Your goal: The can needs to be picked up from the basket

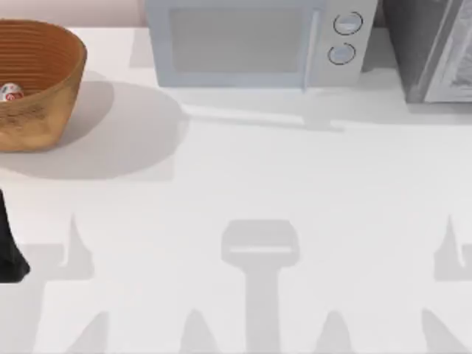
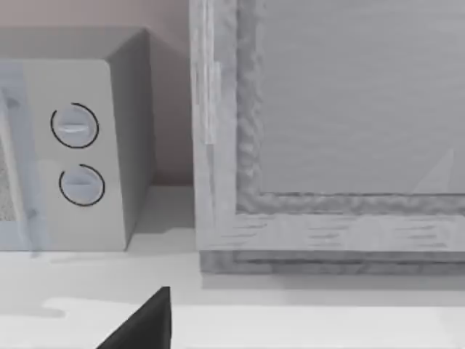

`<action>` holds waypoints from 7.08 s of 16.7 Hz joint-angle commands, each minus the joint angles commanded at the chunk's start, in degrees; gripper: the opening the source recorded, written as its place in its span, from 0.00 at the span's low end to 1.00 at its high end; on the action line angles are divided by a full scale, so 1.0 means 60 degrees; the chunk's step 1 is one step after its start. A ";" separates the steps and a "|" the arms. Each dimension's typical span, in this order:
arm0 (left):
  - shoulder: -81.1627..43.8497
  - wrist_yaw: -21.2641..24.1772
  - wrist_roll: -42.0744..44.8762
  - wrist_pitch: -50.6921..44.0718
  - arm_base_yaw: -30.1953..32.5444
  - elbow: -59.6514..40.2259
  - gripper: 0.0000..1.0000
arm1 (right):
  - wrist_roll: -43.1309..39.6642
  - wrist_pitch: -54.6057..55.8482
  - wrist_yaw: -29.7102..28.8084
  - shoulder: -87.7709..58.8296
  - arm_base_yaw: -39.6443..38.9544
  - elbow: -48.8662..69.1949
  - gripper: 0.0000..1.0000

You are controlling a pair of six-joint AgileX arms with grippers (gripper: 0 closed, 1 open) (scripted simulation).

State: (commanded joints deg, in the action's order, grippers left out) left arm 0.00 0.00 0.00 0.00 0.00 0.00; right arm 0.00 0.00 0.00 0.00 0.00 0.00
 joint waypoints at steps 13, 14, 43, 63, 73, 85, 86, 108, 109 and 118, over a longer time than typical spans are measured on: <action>-0.5418 0.0155 0.0331 -0.3013 -0.0424 -0.5245 1.00 | 0.0000 0.0000 0.0000 0.0000 0.0000 0.0000 1.00; -0.6290 0.0206 0.0392 -0.3499 -0.0467 -0.6086 1.00 | 0.0000 0.0000 0.0000 0.0000 0.0000 0.0000 1.00; -2.4445 0.1322 0.1645 -1.3655 -0.1364 -2.3853 1.00 | 0.0000 0.0000 0.0000 0.0000 0.0000 0.0000 1.00; -2.4496 0.1321 0.1510 -1.1459 -0.1282 -2.1742 0.47 | 0.0000 0.0000 0.0000 0.0000 0.0000 0.0000 1.00; -2.4496 0.1321 0.1510 -1.1459 -0.1282 -2.1742 0.00 | 0.0000 0.0000 0.0000 0.0000 0.0000 0.0000 1.00; -2.1914 0.1198 0.1094 -1.0597 -0.1242 -1.9481 0.00 | 0.0000 0.0000 0.0000 0.0000 0.0000 0.0000 1.00; -2.1255 0.1166 0.1078 -1.0251 -0.1191 -1.8933 0.00 | 0.0000 0.0000 0.0000 0.0000 0.0000 0.0000 1.00; -0.0659 0.0065 0.0057 -0.0347 -0.0035 -0.0673 0.00 | 0.0000 0.0000 0.0000 0.0000 0.0000 0.0000 1.00; -0.0345 0.0036 0.0031 -0.0177 -0.0016 -0.0352 0.00 | 0.0000 0.0000 0.0000 0.0000 0.0000 0.0000 1.00; -0.0118 0.0030 0.0023 0.0020 -0.0010 -0.0041 0.00 | 0.0000 0.0000 0.0000 0.0000 0.0000 0.0000 1.00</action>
State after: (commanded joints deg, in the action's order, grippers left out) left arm -0.71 0.18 0.14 0.12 -0.06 -0.24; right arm 0.00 0.00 0.00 0.00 0.00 0.00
